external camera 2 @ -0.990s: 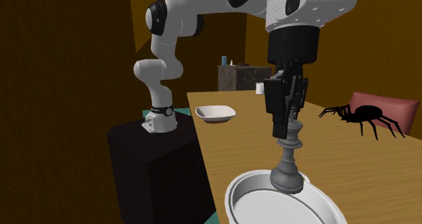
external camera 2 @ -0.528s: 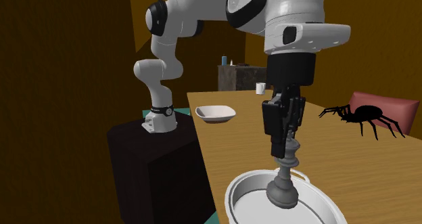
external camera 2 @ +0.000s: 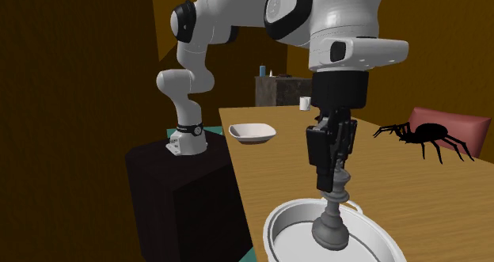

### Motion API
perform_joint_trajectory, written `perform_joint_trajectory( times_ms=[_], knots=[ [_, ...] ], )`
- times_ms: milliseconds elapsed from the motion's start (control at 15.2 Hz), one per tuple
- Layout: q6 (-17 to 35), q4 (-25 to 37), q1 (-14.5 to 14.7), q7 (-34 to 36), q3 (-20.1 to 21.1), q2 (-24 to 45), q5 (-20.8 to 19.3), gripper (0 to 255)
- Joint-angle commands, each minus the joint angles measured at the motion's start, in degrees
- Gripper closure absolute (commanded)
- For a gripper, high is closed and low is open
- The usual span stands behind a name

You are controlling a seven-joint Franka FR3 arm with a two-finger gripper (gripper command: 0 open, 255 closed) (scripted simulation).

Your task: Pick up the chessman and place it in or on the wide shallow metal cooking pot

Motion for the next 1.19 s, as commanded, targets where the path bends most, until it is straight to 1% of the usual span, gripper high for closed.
perform_joint_trajectory(
  times_ms=[0,66,396,660,1122],
  knots=[
    [0.0,0.0,0.0,0.0,0.0,0.0,0.0,255],
    [0.0,0.0,0.0,0.0,0.0,0.0,0.0,0],
    [0.0,0.0,0.0,0.0,0.0,0.0,0.0,0],
    [-5.9,3.9,0.3,-0.2,0.1,-2.0,0.2,0],
    [-5.9,3.9,0.3,-0.2,0.1,-2.0,0.2,0]
  ],
)
